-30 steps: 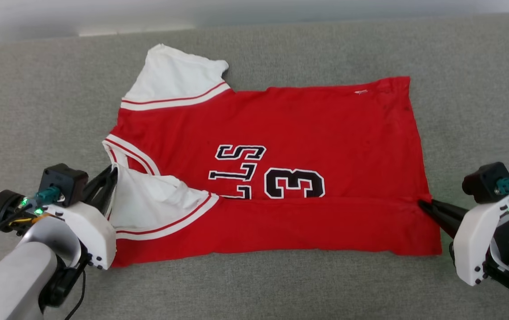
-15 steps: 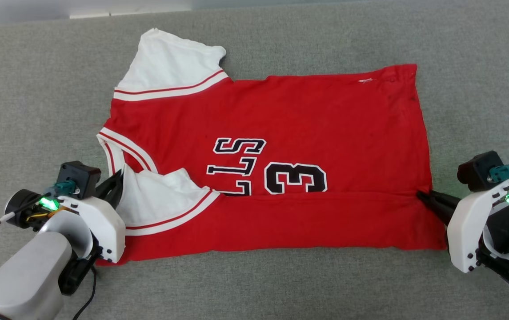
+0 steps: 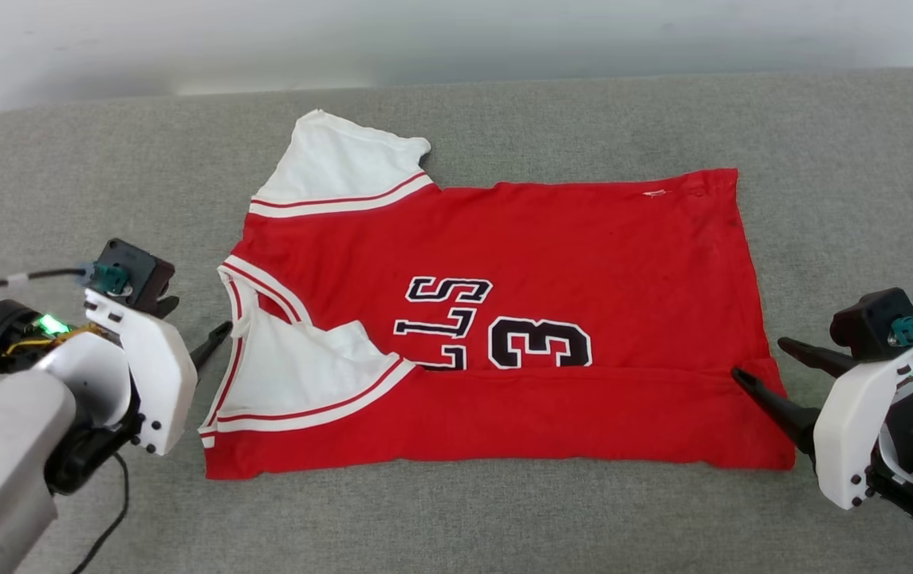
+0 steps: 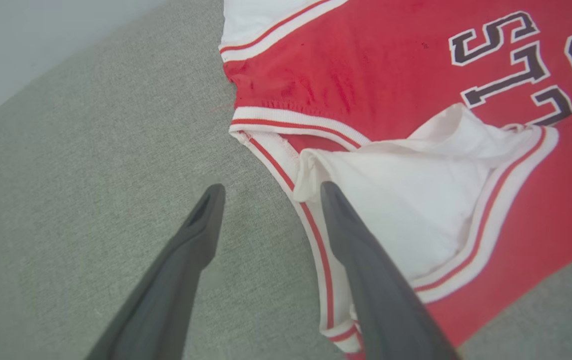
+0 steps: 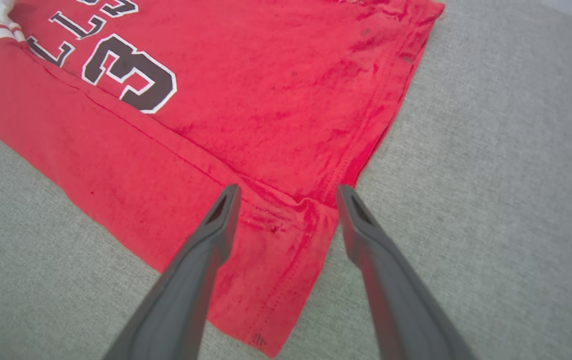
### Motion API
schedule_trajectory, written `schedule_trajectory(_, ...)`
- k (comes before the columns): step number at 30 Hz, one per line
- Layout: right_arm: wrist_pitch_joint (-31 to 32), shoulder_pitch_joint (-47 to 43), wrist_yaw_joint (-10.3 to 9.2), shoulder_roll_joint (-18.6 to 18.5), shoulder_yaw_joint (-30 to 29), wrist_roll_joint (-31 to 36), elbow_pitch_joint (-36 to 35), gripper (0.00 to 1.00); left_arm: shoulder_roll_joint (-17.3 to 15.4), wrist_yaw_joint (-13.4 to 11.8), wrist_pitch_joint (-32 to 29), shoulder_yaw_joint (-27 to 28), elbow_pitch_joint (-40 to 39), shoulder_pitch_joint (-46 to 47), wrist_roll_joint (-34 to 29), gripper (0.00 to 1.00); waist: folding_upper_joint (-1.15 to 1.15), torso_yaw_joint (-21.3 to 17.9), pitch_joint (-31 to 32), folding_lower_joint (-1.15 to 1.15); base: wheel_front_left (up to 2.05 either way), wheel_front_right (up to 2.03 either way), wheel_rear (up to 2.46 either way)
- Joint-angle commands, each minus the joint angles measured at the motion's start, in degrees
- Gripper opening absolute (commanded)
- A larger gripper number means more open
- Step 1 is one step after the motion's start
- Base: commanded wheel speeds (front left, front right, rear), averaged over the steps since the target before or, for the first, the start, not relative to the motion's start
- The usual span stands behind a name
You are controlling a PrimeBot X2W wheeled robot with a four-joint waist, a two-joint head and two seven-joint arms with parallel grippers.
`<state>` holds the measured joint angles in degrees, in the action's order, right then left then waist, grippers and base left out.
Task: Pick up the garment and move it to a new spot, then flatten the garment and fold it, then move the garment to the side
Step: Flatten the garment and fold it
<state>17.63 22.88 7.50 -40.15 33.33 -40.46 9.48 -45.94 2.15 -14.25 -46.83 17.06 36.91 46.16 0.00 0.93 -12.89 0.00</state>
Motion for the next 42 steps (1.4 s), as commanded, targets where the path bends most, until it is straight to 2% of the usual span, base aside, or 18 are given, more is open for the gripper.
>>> schedule_trajectory(1,0.08,-0.85,-0.02,0.22,-0.23,0.14,-0.18,1.0,-0.63,0.21,-0.87,-0.18,-0.42,0.86,0.2,1.0,0.0,0.11,0.11,0.0,0.0,0.0,0.0)
schedule_trajectory(8,2.0,-1.13,-0.02,0.82,-0.69,0.67,-1.47,1.0,-4.2,2.85,-18.77,-2.84,-6.48,3.12,6.54,1.0,0.0,0.11,0.13,0.0,0.0,0.0,0.0)
schedule_trajectory(13,3.29,-0.12,-0.02,1.25,-0.03,0.54,-2.04,1.0,-5.7,3.22,-28.74,-5.25,-8.12,3.8,9.47,1.0,0.0,-0.62,-0.57,0.0,0.0,0.0,0.0)
schedule_trajectory(21,4.35,2.31,-0.02,1.84,2.01,-0.11,-1.1,1.0,-3.91,2.67,-31.84,-7.26,-2.94,1.37,11.09,1.0,0.0,-2.31,-2.07,0.0,0.0,0.0,0.0)
schedule_trajectory(29,4.36,5.03,-0.02,2.23,3.97,-1.02,0.29,1.0,-1.1,3.85,-31.83,-10.85,3.33,-0.93,10.44,1.0,0.0,-3.07,-2.47,0.0,0.0,0.0,0.0)
schedule_trajectory(30,4.39,5.45,-0.02,2.17,4.12,-1.09,0.41,1.0,-0.82,4.03,-31.68,-11.09,3.73,-0.9,10.48,0.25,0.0,-3.07,-2.36,0.0,0.0,0.0,0.0)
schedule_trajectory(31,4.54,5.79,-0.02,2.02,4.28,-1.25,0.51,1.0,-0.58,4.12,-31.52,-11.34,4.07,-0.83,10.41,0.0,0.0,-3.05,-2.21,0.0,0.0,0.0,0.0)
schedule_trajectory(34,5.32,7.38,-0.02,0.79,4.71,-1.54,0.13,1.0,-0.27,4.68,-30.89,-11.63,4.27,-0.02,10.28,0.0,0.0,-2.84,-1.4,0.0,0.0,0.0,0.0)
schedule_trajectory(37,8.09,9.51,-0.02,-1.5,6.11,-2.01,-1.1,1.0,-1.3,4.9,-30.02,-11.57,3.48,1.45,9.92,0.0,0.0,-2.65,-0.38,0.0,0.0,0.0,0.0)
schedule_trajectory(42,17.36,13.85,-0.02,-6.49,9.95,-4.71,-3.69,1.0,-3.11,5.17,-28.61,-11.39,0.19,3.39,10.09,0.0,0.0,-2.22,1.02,0.0,0.0,0.0,0.0)
